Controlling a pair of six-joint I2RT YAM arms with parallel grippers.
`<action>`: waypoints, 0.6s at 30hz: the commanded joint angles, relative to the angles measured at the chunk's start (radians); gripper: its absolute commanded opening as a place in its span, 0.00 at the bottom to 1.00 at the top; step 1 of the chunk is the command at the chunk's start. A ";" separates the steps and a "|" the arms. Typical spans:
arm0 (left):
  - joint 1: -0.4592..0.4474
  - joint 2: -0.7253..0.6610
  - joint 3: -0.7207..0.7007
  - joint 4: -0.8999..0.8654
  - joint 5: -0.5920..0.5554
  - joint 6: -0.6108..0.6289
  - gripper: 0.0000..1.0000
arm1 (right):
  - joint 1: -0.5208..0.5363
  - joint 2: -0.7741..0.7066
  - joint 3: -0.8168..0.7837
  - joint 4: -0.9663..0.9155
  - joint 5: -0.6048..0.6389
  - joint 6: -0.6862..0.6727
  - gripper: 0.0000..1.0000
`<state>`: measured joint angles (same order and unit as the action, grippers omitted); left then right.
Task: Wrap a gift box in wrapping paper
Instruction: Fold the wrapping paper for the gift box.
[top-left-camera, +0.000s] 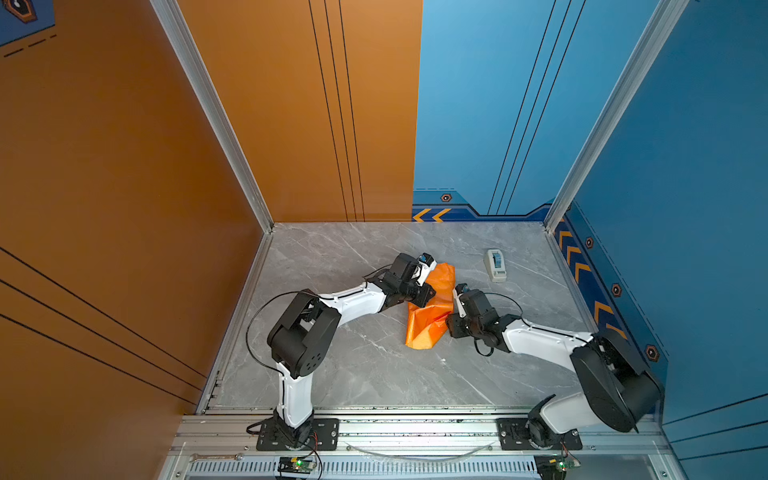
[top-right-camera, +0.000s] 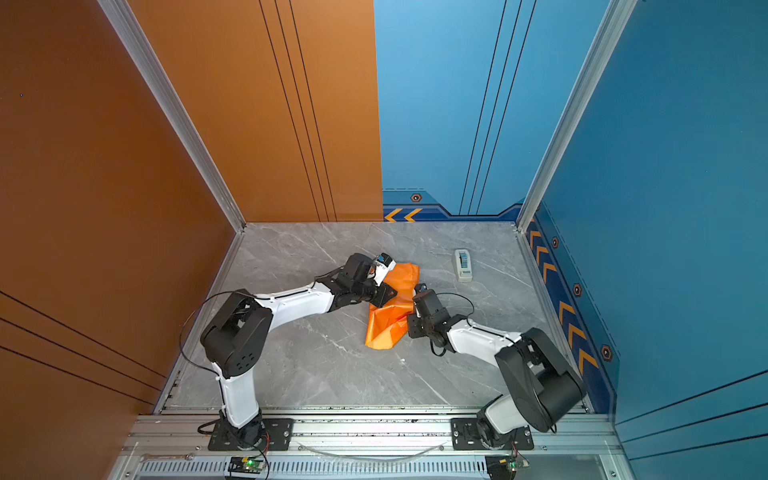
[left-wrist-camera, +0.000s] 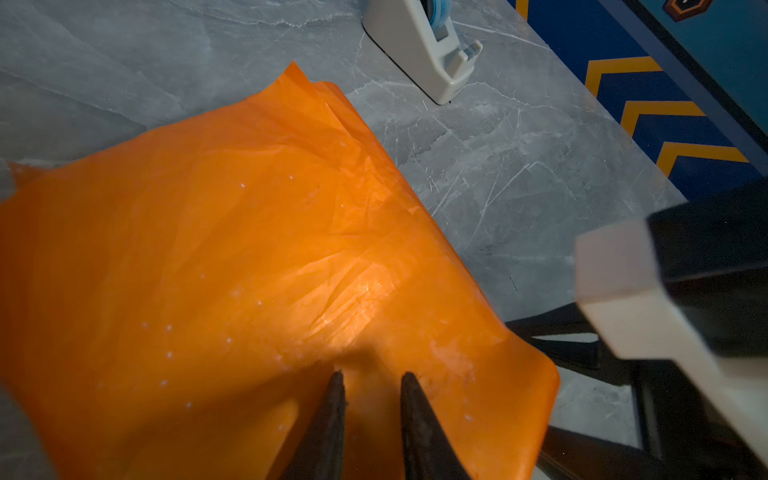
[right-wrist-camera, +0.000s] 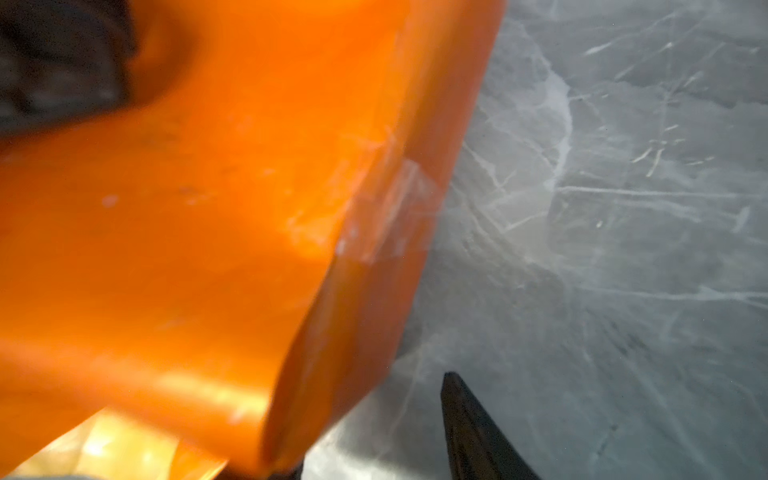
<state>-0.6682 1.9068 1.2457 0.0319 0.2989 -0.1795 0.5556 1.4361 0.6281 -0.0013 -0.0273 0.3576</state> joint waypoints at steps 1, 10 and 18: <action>-0.004 0.021 -0.016 -0.050 0.002 0.005 0.26 | -0.008 -0.091 -0.042 -0.039 -0.096 0.071 0.53; -0.006 0.028 -0.015 -0.043 0.012 -0.003 0.26 | 0.026 -0.126 -0.172 0.185 -0.116 0.274 0.02; -0.007 0.024 -0.021 -0.041 0.011 -0.001 0.26 | 0.026 0.005 -0.176 0.388 -0.104 0.319 0.00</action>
<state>-0.6689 1.9068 1.2453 0.0338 0.2993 -0.1799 0.5823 1.4078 0.4583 0.2676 -0.1310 0.6353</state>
